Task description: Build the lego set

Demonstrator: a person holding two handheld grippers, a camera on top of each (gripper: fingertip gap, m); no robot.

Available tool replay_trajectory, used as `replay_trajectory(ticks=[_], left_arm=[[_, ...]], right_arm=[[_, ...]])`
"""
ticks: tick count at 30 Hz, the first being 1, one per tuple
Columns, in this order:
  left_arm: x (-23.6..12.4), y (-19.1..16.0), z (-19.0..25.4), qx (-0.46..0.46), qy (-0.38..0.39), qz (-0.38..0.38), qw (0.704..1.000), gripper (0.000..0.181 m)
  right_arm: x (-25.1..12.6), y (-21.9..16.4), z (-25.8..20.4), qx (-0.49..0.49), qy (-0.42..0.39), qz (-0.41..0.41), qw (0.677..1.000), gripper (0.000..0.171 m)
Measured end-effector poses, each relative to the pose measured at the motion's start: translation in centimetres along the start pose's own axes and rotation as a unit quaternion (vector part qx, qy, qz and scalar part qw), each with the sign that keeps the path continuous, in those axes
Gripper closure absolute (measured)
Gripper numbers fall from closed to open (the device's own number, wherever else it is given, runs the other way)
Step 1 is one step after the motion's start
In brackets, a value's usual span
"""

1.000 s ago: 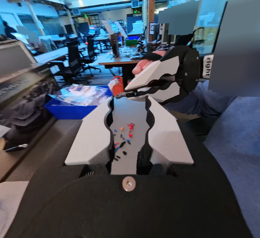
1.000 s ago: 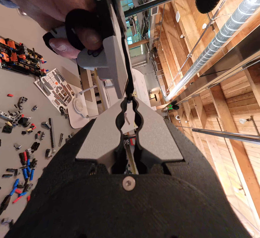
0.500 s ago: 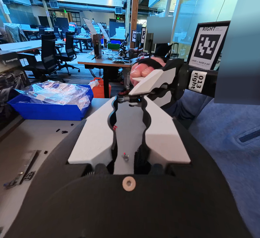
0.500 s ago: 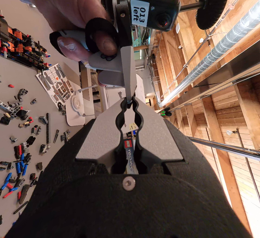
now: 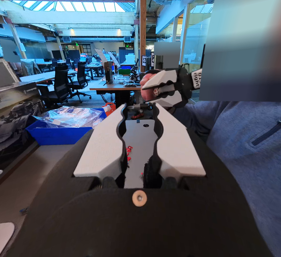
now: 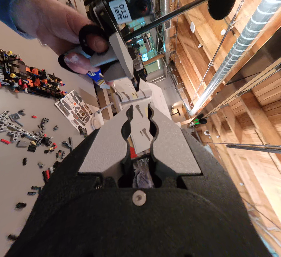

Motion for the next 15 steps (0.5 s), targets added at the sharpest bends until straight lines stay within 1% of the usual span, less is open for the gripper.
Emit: replay_trajectory(ticks=[3, 8, 10, 13, 15], left_arm=[[-1.5, 0.2, 0.1, 0.017, -0.005, 0.015, 1.0, 0.151], [-3.8, 0.3, -0.1, 0.02, -0.023, 0.043, 0.999, 0.151], [-4.7, 0.1, -0.2, 0.032, -0.02, 0.032, 0.999, 0.151], [-6.4, -0.2, -0.6, 0.061, 0.01, 0.007, 0.998, 0.151], [-7.9, -0.4, -0.9, 0.068, 0.026, 0.0, 0.997, 0.15]], right_arm=[[-0.3, -0.8, -0.1, 0.039, 0.023, 0.002, 0.999, 0.159], [-0.2, -2.0, -0.7, 0.08, 0.051, -0.004, 0.995, 0.164], [-0.2, -2.4, -0.9, 0.106, 0.065, -0.006, 0.992, 0.164], [0.0, -3.9, -1.4, 0.172, 0.111, -0.021, 0.979, 0.162], [0.4, -5.5, -2.3, 0.234, 0.157, -0.036, 0.959, 0.159]])
Point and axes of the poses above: each gripper's, where its closed fingertips meet, x out along the fingers, y out of its top, z = x × y across the jaws, the point moved 9 cm from there along -x, back along the fingers, and after that the axes turned 4 degrees about z, right-handed, at the moved point
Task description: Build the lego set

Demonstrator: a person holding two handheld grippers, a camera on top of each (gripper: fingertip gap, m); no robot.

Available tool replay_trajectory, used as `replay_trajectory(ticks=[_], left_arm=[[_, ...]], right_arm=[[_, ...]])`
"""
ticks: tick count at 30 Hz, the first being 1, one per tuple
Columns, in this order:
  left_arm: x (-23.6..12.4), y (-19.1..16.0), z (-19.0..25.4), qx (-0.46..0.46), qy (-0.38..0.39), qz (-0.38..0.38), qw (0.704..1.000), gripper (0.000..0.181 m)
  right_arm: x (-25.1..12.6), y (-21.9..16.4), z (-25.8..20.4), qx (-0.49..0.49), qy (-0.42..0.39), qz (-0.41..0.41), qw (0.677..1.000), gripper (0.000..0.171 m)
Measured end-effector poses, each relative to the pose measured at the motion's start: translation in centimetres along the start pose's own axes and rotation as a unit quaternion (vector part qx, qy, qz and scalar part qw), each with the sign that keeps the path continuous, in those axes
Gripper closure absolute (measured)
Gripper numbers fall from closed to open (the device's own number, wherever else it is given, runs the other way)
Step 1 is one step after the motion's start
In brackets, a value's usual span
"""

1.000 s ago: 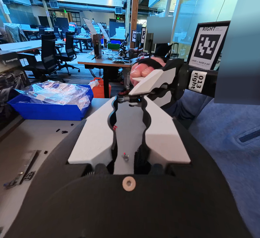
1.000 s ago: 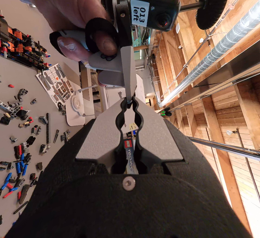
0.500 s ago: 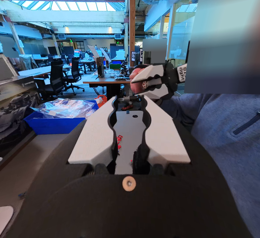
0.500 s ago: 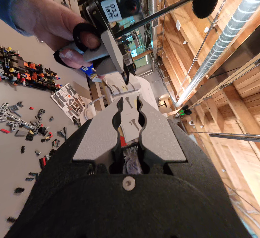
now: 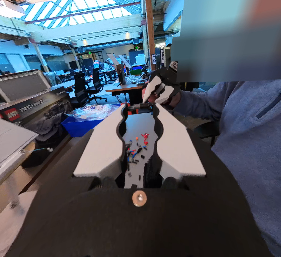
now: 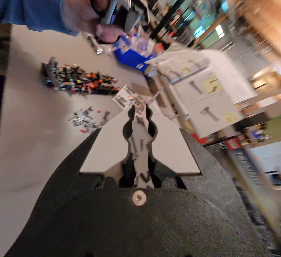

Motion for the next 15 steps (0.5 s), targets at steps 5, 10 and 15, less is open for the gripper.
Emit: replay_trajectory(ticks=[5, 10, 15], left_arm=[[-2.9, -1.0, -1.0, -0.006, 0.024, 0.002, 1.0, 0.151], [-4.2, -2.3, -1.6, -0.017, 0.027, -0.001, 0.999, 0.151], [-4.8, -3.5, -2.0, -0.028, 0.022, 0.007, 0.999, 0.151]], right_arm=[[2.4, -5.2, -1.0, 0.1, 0.086, -0.082, 0.988, 0.158], [4.9, -9.8, -2.8, 0.135, 0.132, -0.155, 0.97, 0.161], [7.0, -13.5, -4.9, 0.188, 0.172, -0.172, 0.952, 0.16]])
Point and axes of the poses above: each gripper's, where its closed fingertips meet, x out along the fingers, y out of its top, z = x × y across the jaws, the point moved 9 cm from there along -x, back along the fingers, and after that the axes turned 4 degrees about z, right-handed, at the moved point
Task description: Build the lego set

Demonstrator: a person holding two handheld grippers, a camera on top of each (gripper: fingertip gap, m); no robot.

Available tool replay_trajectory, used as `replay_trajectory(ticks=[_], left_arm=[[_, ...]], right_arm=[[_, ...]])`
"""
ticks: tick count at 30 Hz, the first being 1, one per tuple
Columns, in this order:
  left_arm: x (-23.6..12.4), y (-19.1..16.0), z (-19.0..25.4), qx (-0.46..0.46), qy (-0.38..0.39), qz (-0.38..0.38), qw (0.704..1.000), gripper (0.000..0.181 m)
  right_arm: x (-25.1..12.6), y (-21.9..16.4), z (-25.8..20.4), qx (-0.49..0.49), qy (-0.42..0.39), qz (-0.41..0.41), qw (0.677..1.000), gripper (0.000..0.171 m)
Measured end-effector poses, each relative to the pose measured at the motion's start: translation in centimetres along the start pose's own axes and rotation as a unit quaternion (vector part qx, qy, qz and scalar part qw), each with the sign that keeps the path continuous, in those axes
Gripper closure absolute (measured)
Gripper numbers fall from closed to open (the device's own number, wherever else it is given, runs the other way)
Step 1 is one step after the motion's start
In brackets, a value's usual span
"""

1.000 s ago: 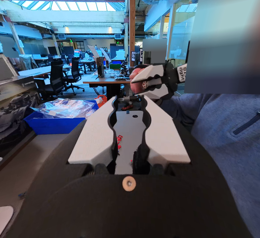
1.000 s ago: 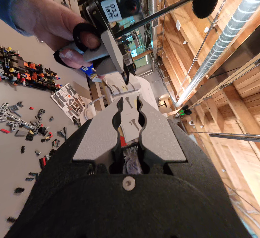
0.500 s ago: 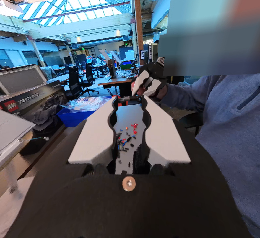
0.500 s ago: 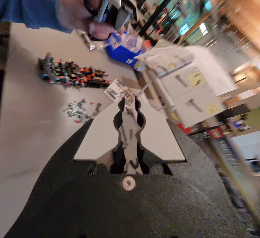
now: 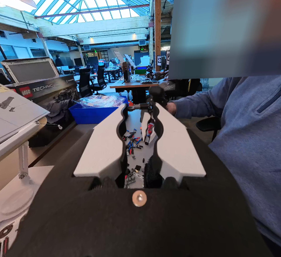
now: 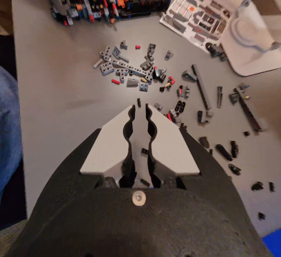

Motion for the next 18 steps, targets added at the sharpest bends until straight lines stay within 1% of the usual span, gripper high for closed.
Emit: replay_trajectory(ticks=[3, 7, 11, 13, 15, 18], left_arm=[[0.0, -0.8, -0.4, -0.011, -0.005, 0.006, 1.0, 0.151], [0.3, -1.4, -0.6, -0.018, -0.011, 0.002, 1.0, 0.151], [0.6, -1.4, -0.7, -0.019, -0.015, 0.003, 1.0, 0.151], [0.9, -1.5, -0.7, -0.017, -0.015, -0.001, 1.0, 0.151], [1.2, -1.7, -0.8, -0.018, -0.016, -0.005, 1.0, 0.151], [1.9, -2.4, -0.9, -0.004, -0.007, -0.025, 1.0, 0.151]], right_arm=[[2.5, -1.3, 0.1, 0.008, 0.01, -0.011, 1.0, 0.16], [4.5, -2.3, 0.5, 0.016, 0.023, -0.022, 0.999, 0.159], [5.4, -2.6, 0.7, 0.022, 0.036, -0.03, 0.999, 0.158], [5.6, -2.6, 0.7, 0.026, 0.043, -0.025, 0.998, 0.161], [5.7, -2.6, 0.7, 0.024, 0.048, -0.023, 0.998, 0.169], [5.8, -2.5, 0.8, 0.024, 0.053, -0.024, 0.998, 0.17]])
Point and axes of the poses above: each gripper's, where its closed fingertips meet, x out along the fingers, y out of its top, z = x × y across the jaws, the point moved 9 cm from there along -x, back along the fingers, and after that the axes turned 4 degrees about z, right-handed, at the moved point
